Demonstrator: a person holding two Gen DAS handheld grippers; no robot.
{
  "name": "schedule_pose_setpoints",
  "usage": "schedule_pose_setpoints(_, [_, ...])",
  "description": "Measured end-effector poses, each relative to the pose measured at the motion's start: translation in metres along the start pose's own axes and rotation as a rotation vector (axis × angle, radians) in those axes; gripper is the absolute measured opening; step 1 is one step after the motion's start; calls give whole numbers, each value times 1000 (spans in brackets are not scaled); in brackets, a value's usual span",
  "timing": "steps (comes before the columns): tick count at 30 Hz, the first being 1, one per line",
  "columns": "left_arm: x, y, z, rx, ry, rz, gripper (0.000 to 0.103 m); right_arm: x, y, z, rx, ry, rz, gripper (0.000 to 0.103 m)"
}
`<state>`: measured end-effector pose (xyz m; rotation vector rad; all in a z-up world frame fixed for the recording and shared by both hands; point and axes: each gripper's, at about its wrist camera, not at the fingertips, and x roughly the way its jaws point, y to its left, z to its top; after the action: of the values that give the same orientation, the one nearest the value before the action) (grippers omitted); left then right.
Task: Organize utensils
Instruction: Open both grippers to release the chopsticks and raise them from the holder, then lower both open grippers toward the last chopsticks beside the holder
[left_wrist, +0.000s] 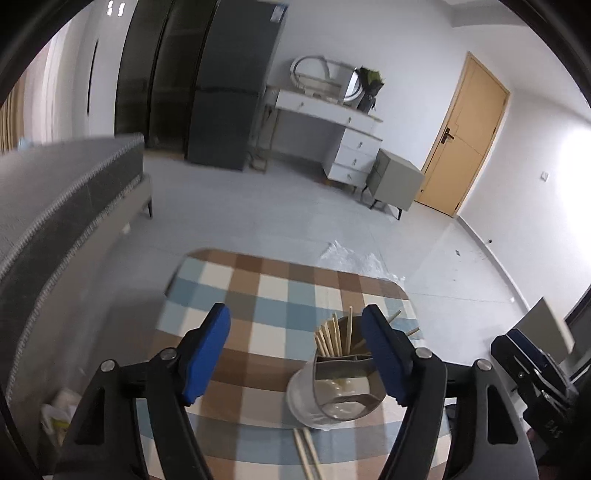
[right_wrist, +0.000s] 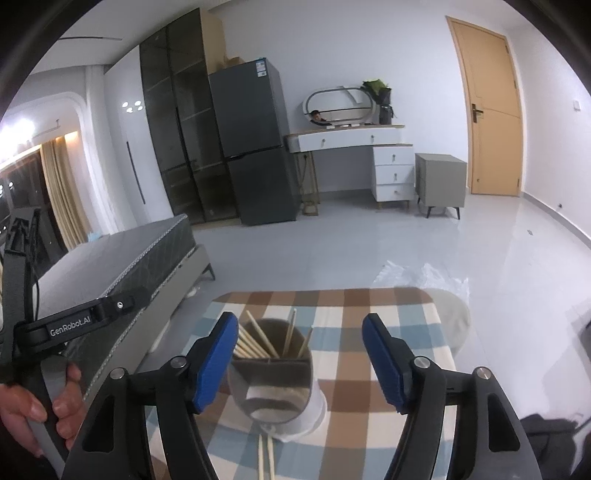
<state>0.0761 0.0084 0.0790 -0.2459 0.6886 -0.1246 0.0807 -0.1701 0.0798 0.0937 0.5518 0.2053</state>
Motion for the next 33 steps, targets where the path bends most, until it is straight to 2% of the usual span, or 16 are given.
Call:
schedule_pose_setpoints(7, [-21,-7,-15,52,-59,47,83,-26,3,-17,19,-33,-11,77])
schedule_pose_setpoints(19, [-39,-10,-44,100,-103,90,88,-50,6,-54,50,-37,-26,81])
schedule_pose_setpoints(33, [-17,3,-92,80,-51,107,88,-32,6,-109,49,69,-42,81])
